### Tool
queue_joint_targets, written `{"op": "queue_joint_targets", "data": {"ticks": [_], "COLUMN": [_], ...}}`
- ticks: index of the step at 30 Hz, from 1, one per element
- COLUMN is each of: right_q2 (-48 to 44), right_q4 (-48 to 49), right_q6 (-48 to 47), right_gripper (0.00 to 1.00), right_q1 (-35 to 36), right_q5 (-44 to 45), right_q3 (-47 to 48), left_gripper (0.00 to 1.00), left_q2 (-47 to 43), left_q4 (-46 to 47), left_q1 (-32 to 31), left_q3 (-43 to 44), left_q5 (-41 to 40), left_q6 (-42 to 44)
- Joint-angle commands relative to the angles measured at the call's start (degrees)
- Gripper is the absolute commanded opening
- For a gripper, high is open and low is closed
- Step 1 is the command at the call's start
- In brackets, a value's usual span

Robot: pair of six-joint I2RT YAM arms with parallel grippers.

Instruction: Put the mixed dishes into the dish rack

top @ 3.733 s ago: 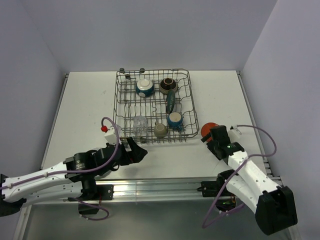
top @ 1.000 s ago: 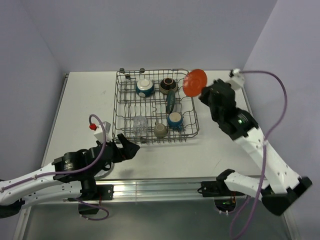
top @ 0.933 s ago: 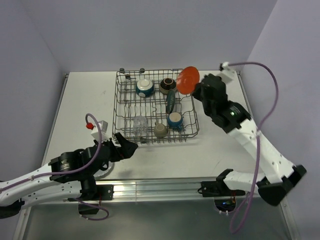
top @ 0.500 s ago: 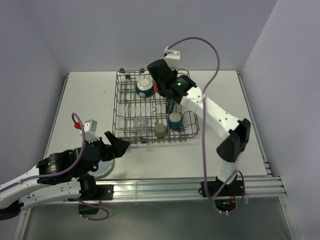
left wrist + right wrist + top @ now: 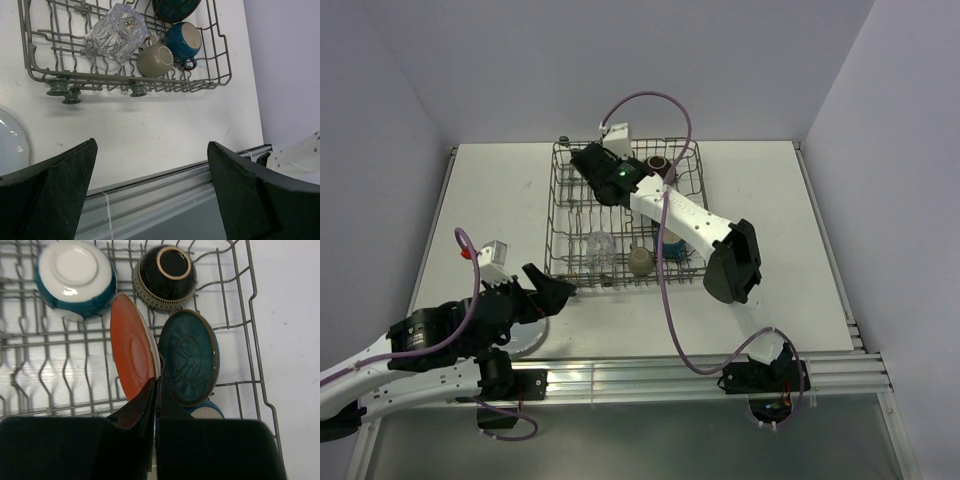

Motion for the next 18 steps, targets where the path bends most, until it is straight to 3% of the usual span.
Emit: {"op": "queue_joint_targets", "data": {"ticks": [1,18], "right_q2": [2.2,7.2], "right_q4": [-1.4,-2.1], "right_q6": [-1.3,-0.6], "right_gripper": [0.0,0.0], "right_q1": [0.5,0.7], "right_q5": [5.7,8.4], "right_q3": [3.4,1.4], "left_gripper": [0.98,0.98], "left_q2": [-0.3,-0.4], "left_q4": [0.0,0.8], "left_q1": [0.2,0.2], "left_q3": [0.3,-0.9], "left_q5": [-1.1,-0.3], "left_q6": [0.1,-0.3]}}
